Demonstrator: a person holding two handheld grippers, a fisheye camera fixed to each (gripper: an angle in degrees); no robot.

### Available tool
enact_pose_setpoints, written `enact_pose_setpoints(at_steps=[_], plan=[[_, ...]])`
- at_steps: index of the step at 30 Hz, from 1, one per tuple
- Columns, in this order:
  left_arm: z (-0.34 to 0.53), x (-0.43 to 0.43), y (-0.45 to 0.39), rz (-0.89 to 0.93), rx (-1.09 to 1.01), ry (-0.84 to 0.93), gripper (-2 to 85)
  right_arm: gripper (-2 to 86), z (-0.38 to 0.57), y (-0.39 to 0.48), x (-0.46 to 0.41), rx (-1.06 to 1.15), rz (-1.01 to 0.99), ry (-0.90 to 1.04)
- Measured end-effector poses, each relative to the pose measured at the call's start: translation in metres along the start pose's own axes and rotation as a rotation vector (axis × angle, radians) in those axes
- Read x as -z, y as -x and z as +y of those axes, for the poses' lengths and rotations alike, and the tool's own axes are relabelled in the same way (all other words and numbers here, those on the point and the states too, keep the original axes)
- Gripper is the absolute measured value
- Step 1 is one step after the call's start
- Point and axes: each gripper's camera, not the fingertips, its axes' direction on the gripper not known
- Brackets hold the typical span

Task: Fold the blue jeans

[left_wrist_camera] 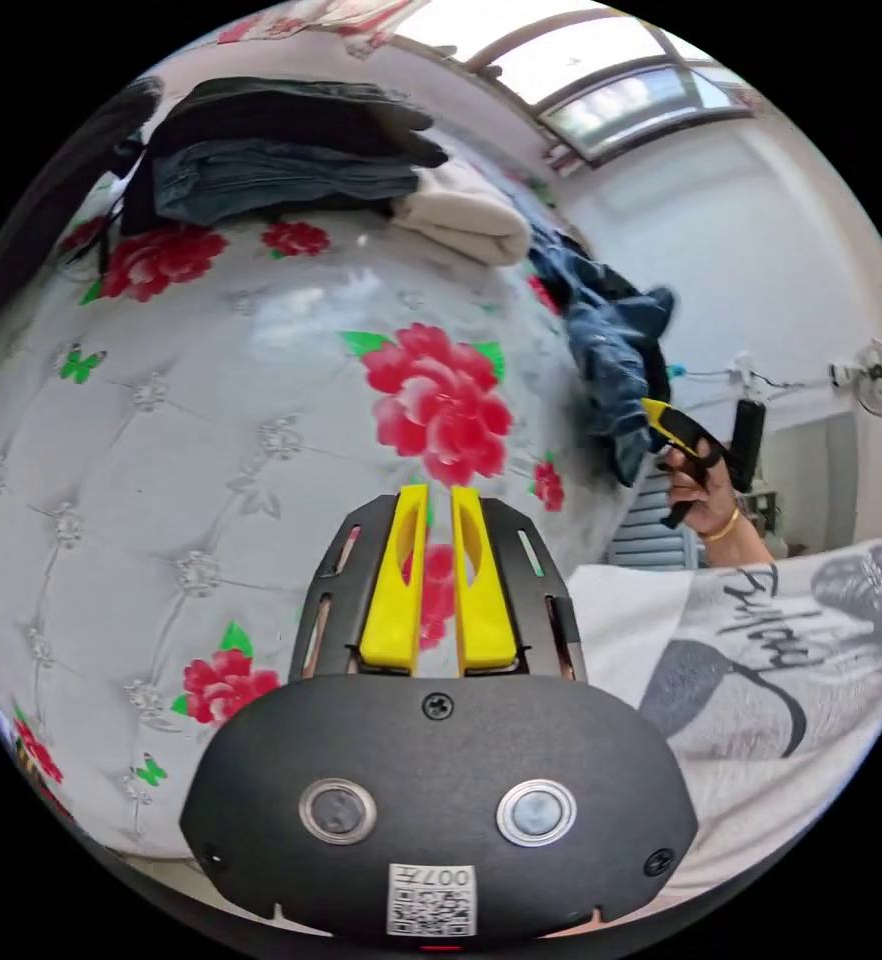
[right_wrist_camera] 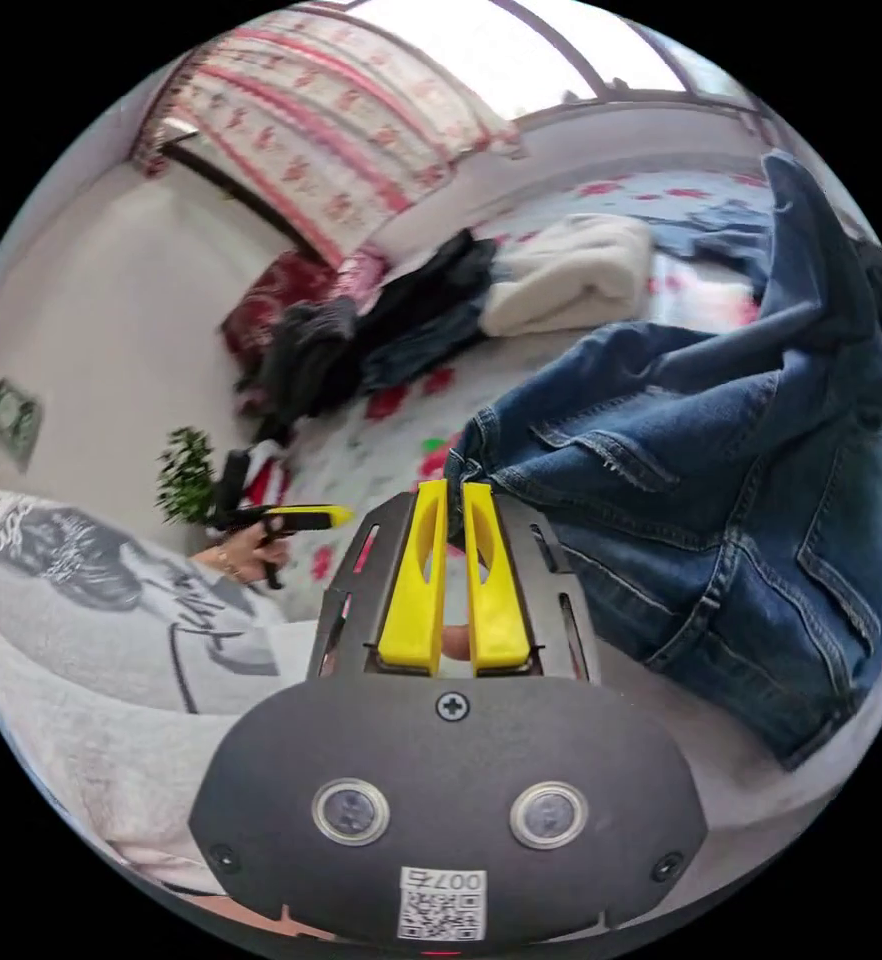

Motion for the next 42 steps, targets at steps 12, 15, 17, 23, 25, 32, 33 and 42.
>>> enact_pose_setpoints(at_steps=[12, 15, 17, 23, 25, 32, 33, 42], plan=[[0.149, 0.155, -0.050, -0.218, -0.122, -0.380, 12.7, 0.6, -0.030, 0.222, -0.107, 0.543, -0.538, 0.376], [0.174, 0.191, -0.053, -0.344, -0.133, -0.478, 6.4, 1.7, -0.029, 0.254, -0.107, 0.593, -0.565, 0.313], [0.182, 0.207, -0.045, -0.384, -0.121, -0.449, 5.4, 2.9, -0.030, 0.253, -0.109, 0.558, -0.578, 0.300], [0.228, 0.276, 0.041, -0.356, 0.202, -0.643, 4.7, 5.6, -0.044, 0.132, -0.082, 0.202, -0.180, 0.181], [0.221, 0.293, 0.060, -0.450, 0.216, -0.669, 5.1, 6.0, -0.051, 0.062, -0.048, -0.031, -0.070, 0.101], [0.167, 0.293, 0.168, -0.694, 0.605, -0.235, 9.8, 8.0, -0.065, -0.042, 0.029, -0.335, 0.175, -0.119], [0.174, 0.287, 0.163, -0.694, 0.626, -0.240, 9.9, 8.3, -0.068, -0.051, 0.031, -0.347, 0.229, -0.123], [0.216, 0.178, 0.084, -0.528, 0.654, -0.101, 11.3, 7.9, -0.111, -0.154, -0.025, -0.598, 0.236, -0.102]])
